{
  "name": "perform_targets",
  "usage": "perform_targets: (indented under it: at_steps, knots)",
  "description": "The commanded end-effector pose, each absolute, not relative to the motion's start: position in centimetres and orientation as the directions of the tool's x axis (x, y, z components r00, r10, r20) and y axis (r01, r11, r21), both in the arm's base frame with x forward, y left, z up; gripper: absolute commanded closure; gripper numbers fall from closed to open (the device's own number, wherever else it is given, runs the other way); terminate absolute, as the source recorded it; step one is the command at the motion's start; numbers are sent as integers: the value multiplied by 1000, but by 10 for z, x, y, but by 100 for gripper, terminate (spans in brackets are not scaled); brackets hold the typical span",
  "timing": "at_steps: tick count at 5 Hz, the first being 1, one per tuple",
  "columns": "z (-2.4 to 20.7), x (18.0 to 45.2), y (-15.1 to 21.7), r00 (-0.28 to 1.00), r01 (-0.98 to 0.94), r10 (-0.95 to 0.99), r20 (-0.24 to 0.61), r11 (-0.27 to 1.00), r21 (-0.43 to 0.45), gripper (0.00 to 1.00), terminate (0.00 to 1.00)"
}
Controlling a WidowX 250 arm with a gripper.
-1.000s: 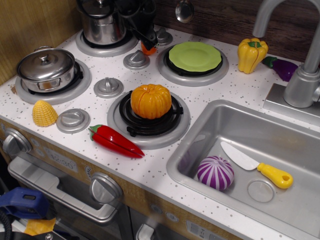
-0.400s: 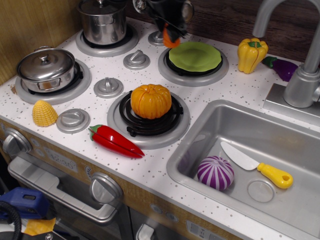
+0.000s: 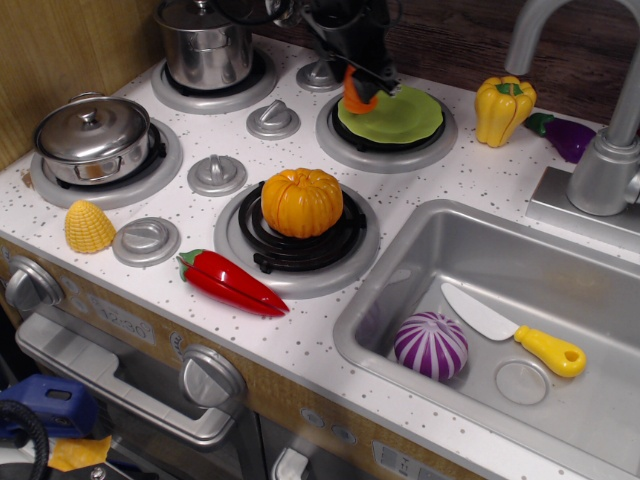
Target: Put carrot on plate
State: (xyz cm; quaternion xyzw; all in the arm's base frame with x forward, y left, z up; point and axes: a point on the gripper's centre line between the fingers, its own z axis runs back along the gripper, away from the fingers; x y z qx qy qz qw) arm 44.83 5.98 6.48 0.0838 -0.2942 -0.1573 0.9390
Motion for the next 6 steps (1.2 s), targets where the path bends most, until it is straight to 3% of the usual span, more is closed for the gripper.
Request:
perform_targets:
  at_steps: [1,6]
  knots:
    - [84,463,57,712,241,-348,610,937,253,0,0]
    - [75,478,54,682,283,-348,643,936,208,0,0]
